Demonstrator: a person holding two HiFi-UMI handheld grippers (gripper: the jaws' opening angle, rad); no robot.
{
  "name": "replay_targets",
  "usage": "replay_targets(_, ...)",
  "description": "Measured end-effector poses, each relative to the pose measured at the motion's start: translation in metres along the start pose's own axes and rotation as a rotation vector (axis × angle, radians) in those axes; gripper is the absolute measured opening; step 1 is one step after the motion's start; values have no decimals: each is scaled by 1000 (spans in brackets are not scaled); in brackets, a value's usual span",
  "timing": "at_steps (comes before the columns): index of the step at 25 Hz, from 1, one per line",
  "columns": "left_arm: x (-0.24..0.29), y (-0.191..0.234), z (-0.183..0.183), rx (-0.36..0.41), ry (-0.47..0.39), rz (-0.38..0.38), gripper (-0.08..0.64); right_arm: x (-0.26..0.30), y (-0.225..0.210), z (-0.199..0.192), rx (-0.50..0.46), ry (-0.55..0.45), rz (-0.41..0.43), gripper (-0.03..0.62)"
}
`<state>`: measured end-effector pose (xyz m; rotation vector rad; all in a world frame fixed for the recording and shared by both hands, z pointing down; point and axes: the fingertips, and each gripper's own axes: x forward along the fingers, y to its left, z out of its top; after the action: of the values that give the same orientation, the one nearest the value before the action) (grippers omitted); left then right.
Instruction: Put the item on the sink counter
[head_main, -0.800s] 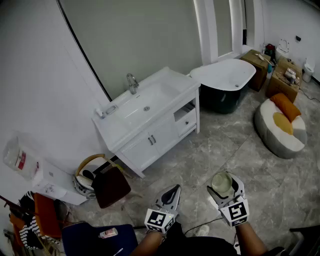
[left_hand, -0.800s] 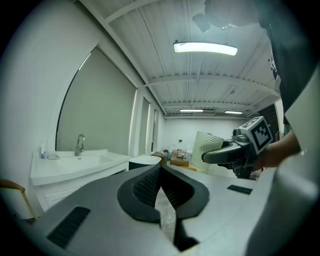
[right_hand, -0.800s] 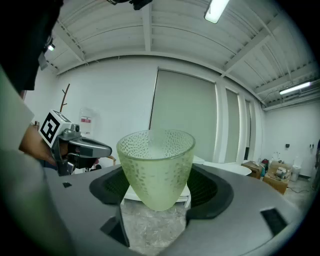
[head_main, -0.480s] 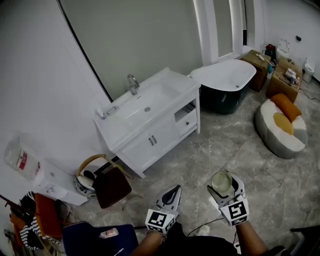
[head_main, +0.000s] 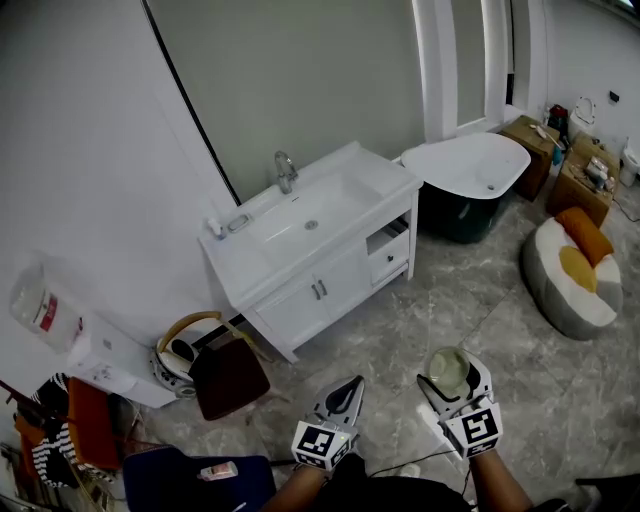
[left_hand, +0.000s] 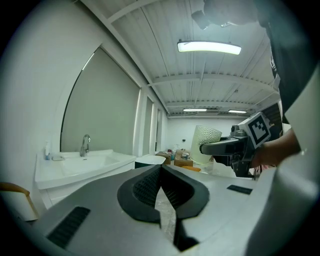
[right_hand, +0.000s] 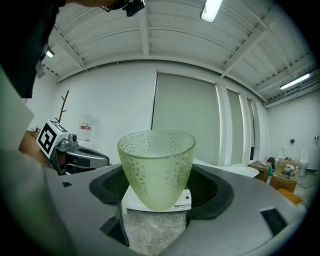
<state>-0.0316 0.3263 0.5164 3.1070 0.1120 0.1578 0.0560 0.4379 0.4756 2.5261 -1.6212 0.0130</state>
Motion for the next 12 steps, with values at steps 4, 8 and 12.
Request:
replay_targets(4, 5, 41, 1, -7, 8, 19, 12, 42, 8, 11, 12, -9, 32, 371)
replay_targets(8, 4, 88, 1, -14, 6, 34, 12, 89, 24, 25, 1, -11, 59, 371)
replay_targets(12, -5, 139, 7, -28, -11, 76, 12, 137, 50, 36, -32, -15, 106, 371)
